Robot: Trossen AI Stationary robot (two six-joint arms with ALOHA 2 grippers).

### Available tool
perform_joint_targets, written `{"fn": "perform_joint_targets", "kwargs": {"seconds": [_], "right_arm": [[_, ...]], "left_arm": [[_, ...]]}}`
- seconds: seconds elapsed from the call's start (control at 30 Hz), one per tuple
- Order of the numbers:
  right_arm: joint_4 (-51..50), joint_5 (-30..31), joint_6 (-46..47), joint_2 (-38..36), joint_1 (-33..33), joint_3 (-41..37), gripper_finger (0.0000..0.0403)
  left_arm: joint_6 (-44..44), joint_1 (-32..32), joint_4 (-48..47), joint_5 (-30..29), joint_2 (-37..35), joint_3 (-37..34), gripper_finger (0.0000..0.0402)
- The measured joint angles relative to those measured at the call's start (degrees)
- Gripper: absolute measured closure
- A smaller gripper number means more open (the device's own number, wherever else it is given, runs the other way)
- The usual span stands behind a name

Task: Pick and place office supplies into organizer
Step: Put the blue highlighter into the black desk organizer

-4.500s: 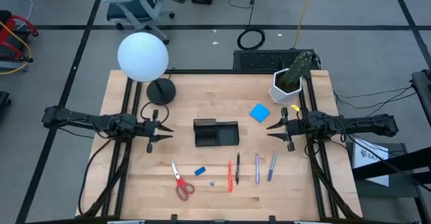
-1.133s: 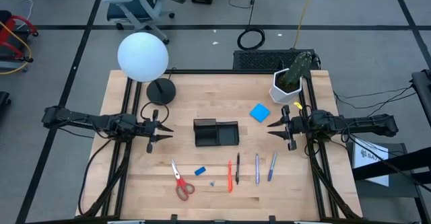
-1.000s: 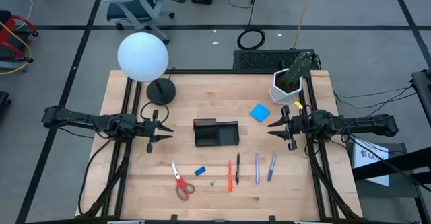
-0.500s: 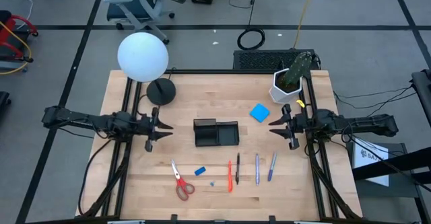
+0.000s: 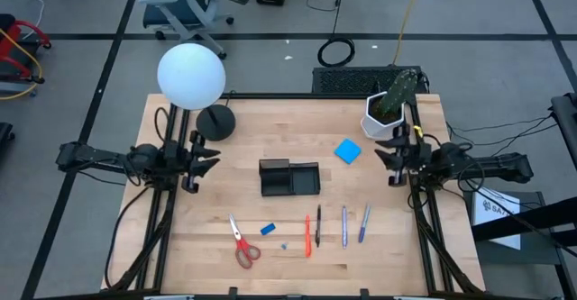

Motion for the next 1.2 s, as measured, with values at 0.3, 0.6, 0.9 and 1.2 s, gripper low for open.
{"fn": "perform_joint_targets", "kwargs": {"seconds": [0.3,0.6,0.9,1.2], "right_arm": [[7.97,-9.84,9.49,0.98,0.04,0.0,0.0298],[19.53,-22.69,15.12,4.11,0.16,0.34,0.0298],[19.81,-24.32,12.67,12.4,6.43,7.91,0.0298],[13.4,-23.28,0.71,24.53,16.61,18.54,0.0298]], "left_arm": [[-0.07,0.07,4.58,4.63,-0.02,2.03,0.0298],[1.83,-1.24,0.89,8.75,7.33,10.54,0.0298],[7.55,-6.5,-2.42,8.85,22.92,24.33,0.0298],[14.48,-13.18,-14.51,-4.45,32.04,37.69,0.0298]]}}
